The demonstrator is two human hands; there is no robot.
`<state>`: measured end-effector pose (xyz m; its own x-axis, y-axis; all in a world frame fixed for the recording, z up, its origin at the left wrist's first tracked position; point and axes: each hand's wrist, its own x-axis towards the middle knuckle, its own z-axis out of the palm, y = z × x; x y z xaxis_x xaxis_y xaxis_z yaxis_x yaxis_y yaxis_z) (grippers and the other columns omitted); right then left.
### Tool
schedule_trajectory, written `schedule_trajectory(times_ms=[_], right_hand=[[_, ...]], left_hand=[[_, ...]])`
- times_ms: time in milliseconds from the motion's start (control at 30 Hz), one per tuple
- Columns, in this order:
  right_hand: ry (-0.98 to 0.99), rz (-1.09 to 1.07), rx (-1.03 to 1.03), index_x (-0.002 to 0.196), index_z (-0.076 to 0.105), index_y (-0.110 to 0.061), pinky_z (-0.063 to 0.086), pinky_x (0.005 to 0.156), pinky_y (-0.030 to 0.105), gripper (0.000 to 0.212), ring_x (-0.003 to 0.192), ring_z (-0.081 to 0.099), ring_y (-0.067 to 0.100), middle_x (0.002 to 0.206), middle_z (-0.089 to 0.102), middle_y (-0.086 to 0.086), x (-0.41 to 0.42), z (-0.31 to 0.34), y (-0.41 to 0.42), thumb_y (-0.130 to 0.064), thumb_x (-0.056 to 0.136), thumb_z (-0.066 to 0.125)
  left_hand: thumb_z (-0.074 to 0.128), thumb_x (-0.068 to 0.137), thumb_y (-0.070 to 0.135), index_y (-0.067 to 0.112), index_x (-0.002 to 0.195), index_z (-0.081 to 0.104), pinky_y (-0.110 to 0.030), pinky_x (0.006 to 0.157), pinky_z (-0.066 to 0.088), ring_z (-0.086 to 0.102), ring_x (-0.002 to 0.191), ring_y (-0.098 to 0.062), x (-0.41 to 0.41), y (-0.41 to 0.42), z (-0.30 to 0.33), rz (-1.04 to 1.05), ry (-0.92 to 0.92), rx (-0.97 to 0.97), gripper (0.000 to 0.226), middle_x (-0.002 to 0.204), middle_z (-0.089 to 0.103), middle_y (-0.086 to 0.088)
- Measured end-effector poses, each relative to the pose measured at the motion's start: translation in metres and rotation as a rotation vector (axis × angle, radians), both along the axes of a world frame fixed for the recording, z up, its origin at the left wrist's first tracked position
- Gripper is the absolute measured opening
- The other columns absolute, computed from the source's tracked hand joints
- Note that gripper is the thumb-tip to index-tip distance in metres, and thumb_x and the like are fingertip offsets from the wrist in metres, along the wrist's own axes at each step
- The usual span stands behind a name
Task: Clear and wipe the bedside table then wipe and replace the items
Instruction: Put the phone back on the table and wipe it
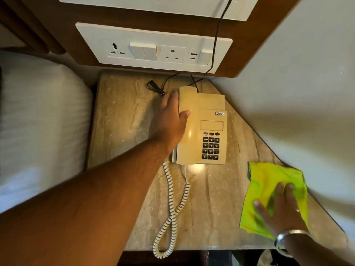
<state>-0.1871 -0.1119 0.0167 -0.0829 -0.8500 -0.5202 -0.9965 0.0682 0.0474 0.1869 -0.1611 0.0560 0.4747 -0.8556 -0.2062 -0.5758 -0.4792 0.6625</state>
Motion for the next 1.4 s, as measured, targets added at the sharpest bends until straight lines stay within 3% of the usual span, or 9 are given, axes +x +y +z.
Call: schedule_trajectory(times_ms=[200, 333, 467, 700, 800, 933, 1033, 1200, 1400], right_hand=[[-0.196, 0.040, -0.169, 0.143, 0.032, -0.001, 0.035, 0.101, 0.062, 0.078, 0.130, 0.028, 0.056, 0.148, 0.026, 0.030, 0.032, -0.024, -0.001, -0.054, 0.087, 0.020], [-0.653, -0.053, -0.491, 0.132, 0.045, -0.005, 0.040, 0.074, 0.026, 0.051, 0.099, 0.058, 0.031, 0.117, 0.061, 0.022, 0.088, 0.014, -0.054, -0.038, 0.095, 0.033], [-0.894, 0.258, -0.381, 0.139, 0.041, -0.014, 0.038, 0.094, 0.014, 0.045, 0.116, 0.051, 0.011, 0.134, 0.053, 0.006, 0.156, 0.030, -0.116, -0.028, 0.096, 0.039], [-0.265, 0.512, -0.295, 0.135, 0.046, -0.014, 0.039, 0.096, 0.038, 0.045, 0.122, 0.048, 0.035, 0.137, 0.051, 0.016, 0.255, 0.018, -0.196, -0.039, 0.098, 0.038], [-0.253, 0.572, -0.211, 0.141, 0.038, -0.013, 0.031, 0.106, 0.041, 0.045, 0.138, 0.029, 0.036, 0.149, 0.037, 0.011, 0.247, 0.031, -0.161, -0.030, 0.099, 0.038], [-0.309, 0.939, -0.325, 0.120, 0.057, -0.004, 0.052, 0.084, 0.051, 0.041, 0.118, 0.053, 0.045, 0.129, 0.058, 0.018, 0.192, 0.034, -0.067, -0.023, 0.085, 0.050], [-0.256, 0.903, -0.107, 0.128, 0.052, -0.014, 0.048, 0.092, 0.056, 0.048, 0.129, 0.040, 0.047, 0.143, 0.046, 0.012, 0.165, 0.020, -0.039, -0.037, 0.086, 0.048], [-0.111, 0.721, -0.169, 0.149, 0.019, -0.018, 0.018, 0.114, 0.054, 0.074, 0.143, 0.008, 0.042, 0.157, 0.014, 0.013, 0.214, 0.017, -0.105, -0.060, 0.091, 0.000], [-0.129, 0.703, -0.105, 0.149, 0.017, -0.025, 0.011, 0.116, 0.048, 0.060, 0.144, 0.006, 0.038, 0.158, 0.013, 0.006, 0.256, 0.016, -0.181, -0.052, 0.096, 0.011]], left_hand=[[0.036, 0.102, 0.048, 0.018, 0.159, 0.003, -0.042, 0.123, 0.012, -0.001, 0.154, -0.026, -0.009, 0.004, -0.027, -0.275, -0.204, 0.037, 0.073, 0.168, -0.006, -0.003], [0.032, 0.102, 0.046, 0.017, 0.159, 0.004, -0.042, 0.119, 0.024, 0.006, 0.154, -0.026, -0.013, 0.007, -0.036, -0.248, -0.215, -0.032, 0.070, 0.168, -0.006, -0.003], [0.031, 0.102, 0.045, 0.012, 0.159, 0.009, -0.037, 0.110, 0.037, 0.019, 0.152, -0.026, -0.012, 0.008, -0.040, -0.276, -0.159, -0.116, 0.069, 0.168, -0.005, -0.005], [0.023, 0.092, 0.061, 0.011, 0.159, 0.004, -0.039, 0.106, 0.042, 0.018, 0.152, -0.026, -0.009, 0.007, -0.036, -0.309, -0.188, -0.077, 0.086, 0.168, -0.007, -0.005], [0.024, 0.087, 0.070, 0.010, 0.159, 0.004, -0.040, 0.106, 0.042, 0.022, 0.151, -0.027, -0.007, 0.007, -0.032, -0.330, -0.220, -0.042, 0.096, 0.168, -0.005, -0.006], [0.014, 0.080, 0.082, 0.010, 0.159, 0.003, -0.042, 0.105, 0.043, 0.024, 0.150, -0.029, -0.005, 0.008, -0.032, -0.350, -0.231, -0.029, 0.107, 0.168, -0.004, -0.008], [0.010, 0.081, 0.085, 0.008, 0.158, 0.006, -0.042, 0.105, 0.044, 0.024, 0.150, -0.030, -0.004, 0.009, -0.035, -0.348, -0.210, -0.066, 0.109, 0.168, -0.001, -0.009], [0.009, 0.081, 0.086, 0.005, 0.158, 0.010, -0.043, 0.107, 0.042, 0.021, 0.151, -0.029, -0.003, 0.009, -0.039, -0.358, -0.170, -0.128, 0.112, 0.168, 0.001, -0.012], [0.006, 0.079, 0.088, 0.005, 0.158, 0.011, -0.043, 0.108, 0.040, 0.026, 0.150, -0.029, -0.001, 0.009, -0.037, -0.359, -0.189, -0.103, 0.114, 0.168, 0.004, -0.012]])
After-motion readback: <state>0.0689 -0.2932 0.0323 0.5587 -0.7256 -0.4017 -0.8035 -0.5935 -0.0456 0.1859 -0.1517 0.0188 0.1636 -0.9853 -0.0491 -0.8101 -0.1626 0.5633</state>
